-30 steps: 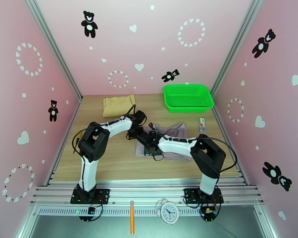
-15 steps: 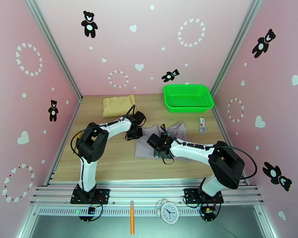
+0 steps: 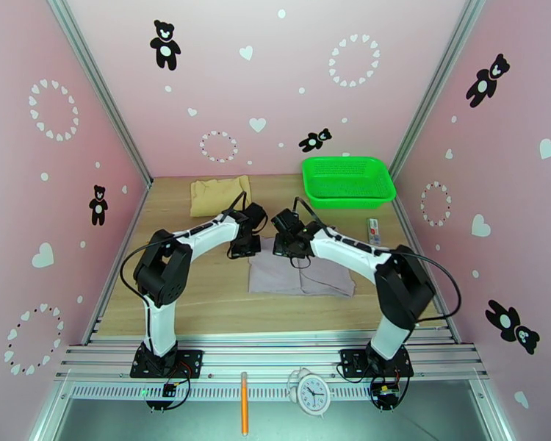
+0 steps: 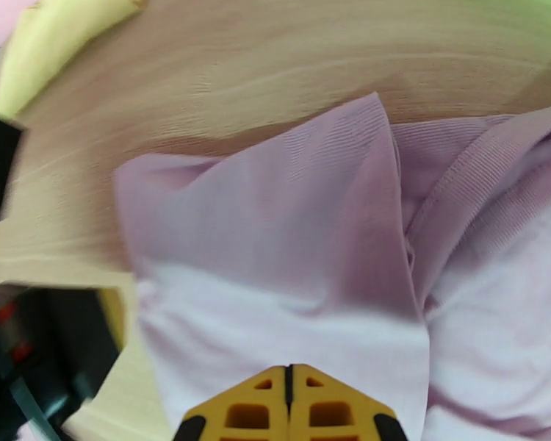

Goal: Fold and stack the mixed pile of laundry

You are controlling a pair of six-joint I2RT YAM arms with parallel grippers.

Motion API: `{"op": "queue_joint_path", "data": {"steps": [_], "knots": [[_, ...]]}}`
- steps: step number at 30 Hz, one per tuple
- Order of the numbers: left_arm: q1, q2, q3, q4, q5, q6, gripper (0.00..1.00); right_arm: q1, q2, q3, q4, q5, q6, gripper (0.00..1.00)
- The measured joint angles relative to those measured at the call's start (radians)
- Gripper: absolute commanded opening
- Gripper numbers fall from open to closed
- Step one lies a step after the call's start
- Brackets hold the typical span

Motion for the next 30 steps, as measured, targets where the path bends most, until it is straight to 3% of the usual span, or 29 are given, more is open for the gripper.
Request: {"op": "queue_joint_path", "data": {"steps": [8, 19, 24, 26, 30], "knots": [[-0.021, 0.050, -0.003, 0.032, 0.029, -0.002, 0.00, -0.064, 0.117, 0.014, 0.014, -0.006, -0.053, 0.00], [-0.025, 0.027, -0.085, 0.108, 0.021, -0.011, 0.00, -0.081, 0.136, 0.026, 0.039, -0.010, -0.083, 0.00], [-0.016, 0.021, -0.070, 0.066, -0.001, -0.004, 0.02, -0.045, 0.071, 0.026, -0.004, 0.019, -0.140, 0.21], [-0.006, 0.020, -0.034, 0.003, -0.021, 0.010, 0.18, -0.002, -0.006, 0.026, -0.037, 0.048, -0.170, 0.31], [0.017, 0.015, 0.115, -0.090, -0.058, 0.042, 0.31, 0.120, -0.150, 0.031, -0.084, 0.088, -0.191, 0.42]]}}
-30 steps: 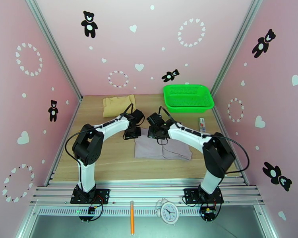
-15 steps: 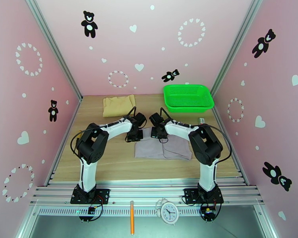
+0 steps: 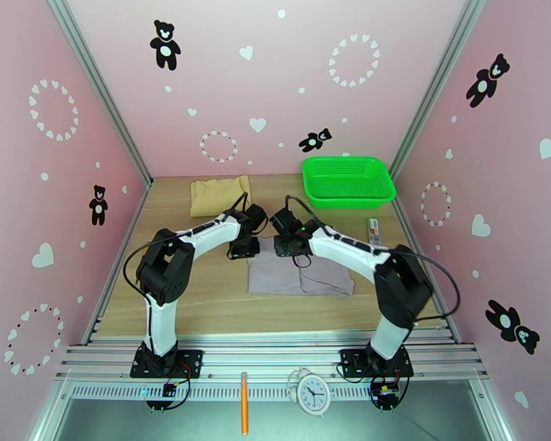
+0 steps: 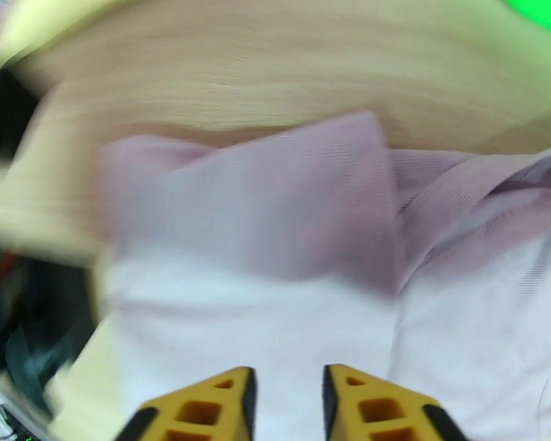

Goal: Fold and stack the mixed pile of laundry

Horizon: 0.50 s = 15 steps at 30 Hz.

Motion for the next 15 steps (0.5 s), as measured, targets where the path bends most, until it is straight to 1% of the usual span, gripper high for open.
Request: {"op": "queue_joint_path", "data": {"steps": [2, 4, 8, 11, 15], "knots": [[0.023, -0.002, 0.086, -0.022, -0.003, 0.015, 0.32, 0.078, -0.026, 0.008, -0.011, 0.010, 0.008, 0.44], [0.050, 0.000, 0.141, -0.024, 0.000, 0.027, 0.32, 0.145, -0.011, 0.013, -0.012, 0.011, 0.026, 0.45], [0.107, 0.051, 0.196, -0.018, 0.036, 0.049, 0.32, 0.245, 0.110, 0.054, -0.014, -0.012, 0.071, 0.46], [0.122, 0.122, 0.193, -0.006, 0.076, 0.056, 0.32, 0.271, 0.220, 0.109, -0.019, -0.017, 0.093, 0.50], [0.119, 0.187, 0.153, 0.024, 0.132, 0.055, 0.33, 0.271, 0.298, 0.159, -0.042, -0.008, 0.109, 0.51]]}}
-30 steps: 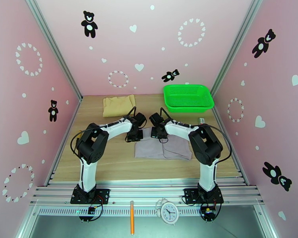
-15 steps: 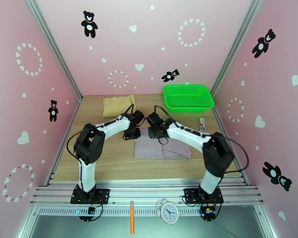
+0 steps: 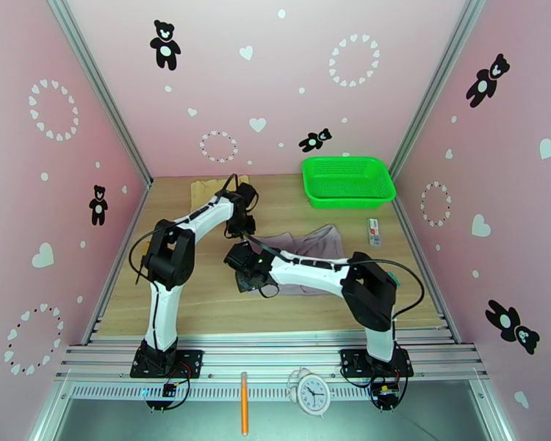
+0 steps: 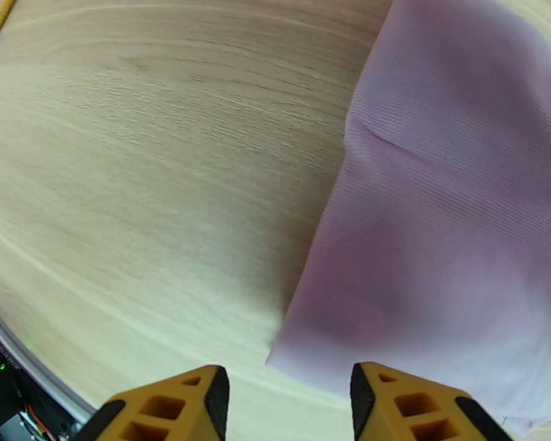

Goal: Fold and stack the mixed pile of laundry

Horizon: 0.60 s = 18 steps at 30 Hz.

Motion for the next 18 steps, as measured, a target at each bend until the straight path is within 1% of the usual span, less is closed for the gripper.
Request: {"op": "queue_joint_path", "data": {"steps": [3, 5, 7, 13, 14, 15, 17, 18], "knots": [[-0.004, 0.017, -0.015, 0.021, 0.028, -0.004, 0.33, -0.002, 0.035, 0.041, -0.017, 0.013, 0.008, 0.50], [-0.004, 0.022, -0.015, 0.040, 0.040, -0.004, 0.32, -0.002, 0.056, 0.061, -0.022, 0.019, 0.011, 0.48], [-0.004, 0.027, -0.018, 0.058, 0.051, -0.007, 0.31, -0.002, 0.081, 0.074, -0.024, 0.020, 0.019, 0.43], [-0.003, 0.030, -0.031, 0.079, 0.054, -0.011, 0.26, -0.002, 0.140, 0.077, -0.051, 0.017, 0.053, 0.40], [-0.003, 0.030, -0.032, 0.079, 0.054, -0.011, 0.23, -0.002, 0.142, 0.076, -0.053, 0.021, 0.056, 0.40], [-0.003, 0.030, -0.032, 0.080, 0.054, -0.012, 0.18, -0.002, 0.142, 0.077, -0.054, 0.022, 0.060, 0.38], [-0.003, 0.031, -0.032, 0.089, 0.055, -0.015, 0.07, -0.002, 0.142, 0.077, -0.058, 0.028, 0.068, 0.30], [-0.004, 0.032, -0.032, 0.093, 0.055, -0.017, 0.02, -0.002, 0.142, 0.077, -0.063, 0.032, 0.072, 0.24]]}}
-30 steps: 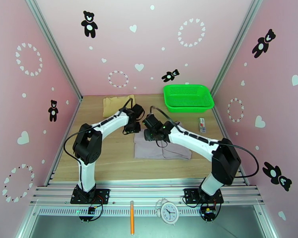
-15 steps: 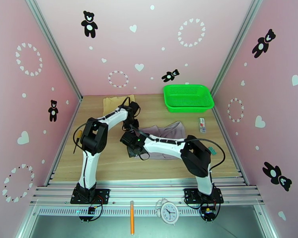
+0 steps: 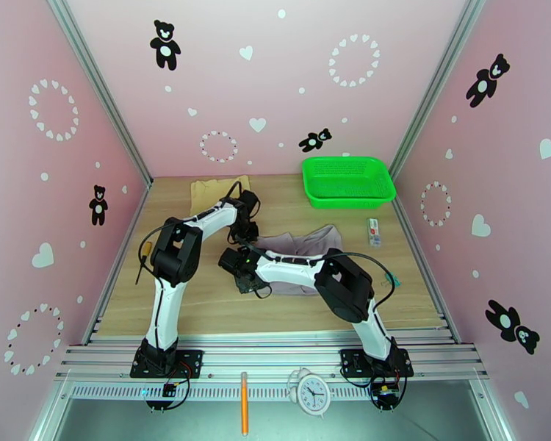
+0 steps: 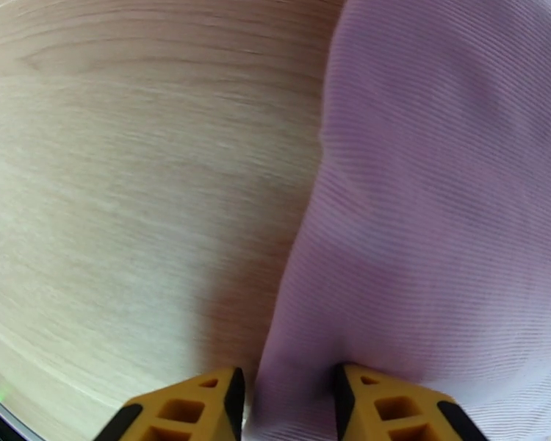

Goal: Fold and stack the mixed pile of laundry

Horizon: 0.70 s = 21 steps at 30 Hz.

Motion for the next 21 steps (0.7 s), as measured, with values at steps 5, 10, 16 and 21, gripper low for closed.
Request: {"op": "queue_joint_path", "data": {"steps": [5, 10, 16, 21], "knots": [[0.000, 0.010, 0.015, 0.002, 0.001, 0.002, 0.00, 0.000, 0.000, 0.000, -0.011, 0.010, 0.013, 0.00], [0.000, 0.013, 0.019, 0.001, -0.002, 0.002, 0.00, 0.002, 0.000, 0.002, -0.008, 0.006, 0.005, 0.00], [0.014, -0.016, -0.022, 0.010, -0.034, 0.003, 0.00, 0.022, 0.043, 0.085, -0.007, -0.058, -0.036, 0.00], [0.083, -0.082, -0.107, -0.026, -0.093, 0.019, 0.00, 0.075, 0.107, 0.231, 0.001, -0.153, -0.058, 0.00]]}}
